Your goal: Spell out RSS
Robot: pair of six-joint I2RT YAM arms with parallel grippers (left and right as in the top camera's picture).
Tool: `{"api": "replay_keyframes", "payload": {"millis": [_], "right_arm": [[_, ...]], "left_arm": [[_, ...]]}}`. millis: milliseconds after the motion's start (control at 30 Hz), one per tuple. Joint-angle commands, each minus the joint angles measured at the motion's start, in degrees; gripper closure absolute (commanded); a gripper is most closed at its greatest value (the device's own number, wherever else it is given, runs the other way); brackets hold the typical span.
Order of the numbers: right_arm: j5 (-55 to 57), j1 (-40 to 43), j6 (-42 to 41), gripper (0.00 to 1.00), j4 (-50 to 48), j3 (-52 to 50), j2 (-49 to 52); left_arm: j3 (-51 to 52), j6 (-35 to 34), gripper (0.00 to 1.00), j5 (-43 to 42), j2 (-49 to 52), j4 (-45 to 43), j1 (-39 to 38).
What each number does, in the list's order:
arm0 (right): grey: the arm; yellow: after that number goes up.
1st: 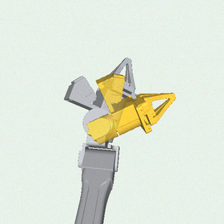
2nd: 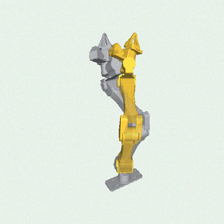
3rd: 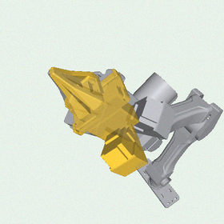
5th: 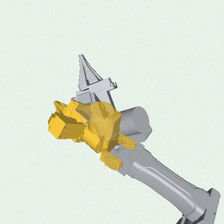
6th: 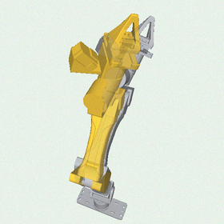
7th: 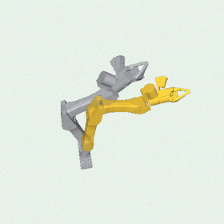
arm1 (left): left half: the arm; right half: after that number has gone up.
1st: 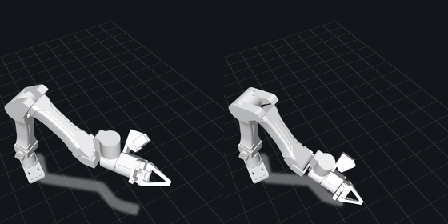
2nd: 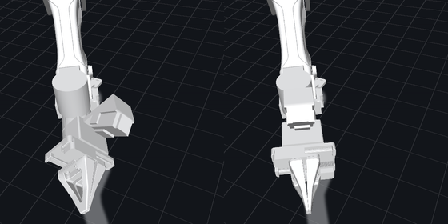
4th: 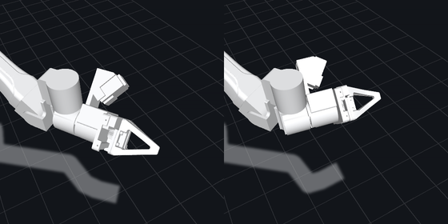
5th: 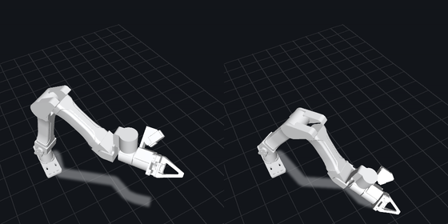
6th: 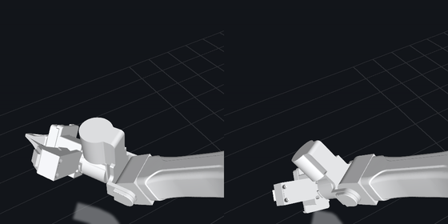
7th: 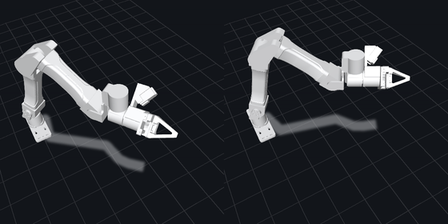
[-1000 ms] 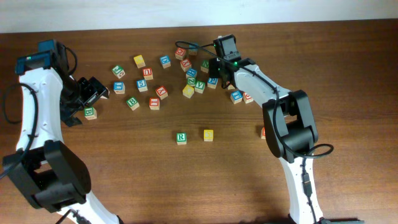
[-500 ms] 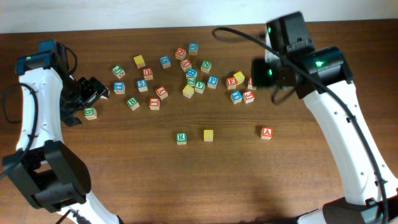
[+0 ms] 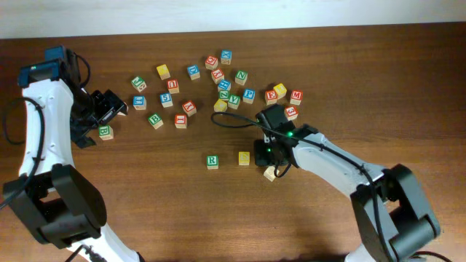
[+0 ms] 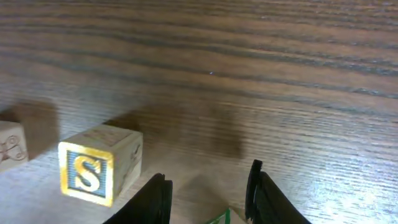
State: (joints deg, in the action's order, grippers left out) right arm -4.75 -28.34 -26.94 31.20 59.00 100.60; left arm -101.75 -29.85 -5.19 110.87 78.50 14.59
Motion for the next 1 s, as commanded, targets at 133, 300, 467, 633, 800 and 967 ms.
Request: {"api": "replay_keyframes", "payload": {"millis": [133,300,467,633,800,967], "right_arm": [[4.2,1.0,3.3,0.41,31.1,18.8,-3.5],[-4.9,-2.4,10.0,0.32,25.3,4.3,-3.4],[0.8,-2.4,10.0,0.37,10.5,-3.9,-3.4],[0.7,-2.4,10.0,0.62,9.3,-4.7,-2.5],[0.7,-2.3,10.0,0.73,8.7,-4.5,-2.4],[1.2,-2.3,8.0,0.48,8.6,-3.0,-2.4]], "left_arm": [[-0.6,-0.5,0.01,0.0,-1.2,0.0,0.2],[-0.6,-0.5,0.01,0.0,-1.2,0.0,0.2],[-0.6,-0.5,0.01,0.0,-1.2,0.0,0.2],[-0.6,-0.5,0.01,0.0,-1.2,0.0,0.2],[-0.6,-0.5,0.01,0.0,-1.2,0.0,0.2],[-0.6,-0.5,0.01,0.0,-1.2,0.0,0.2]]}}
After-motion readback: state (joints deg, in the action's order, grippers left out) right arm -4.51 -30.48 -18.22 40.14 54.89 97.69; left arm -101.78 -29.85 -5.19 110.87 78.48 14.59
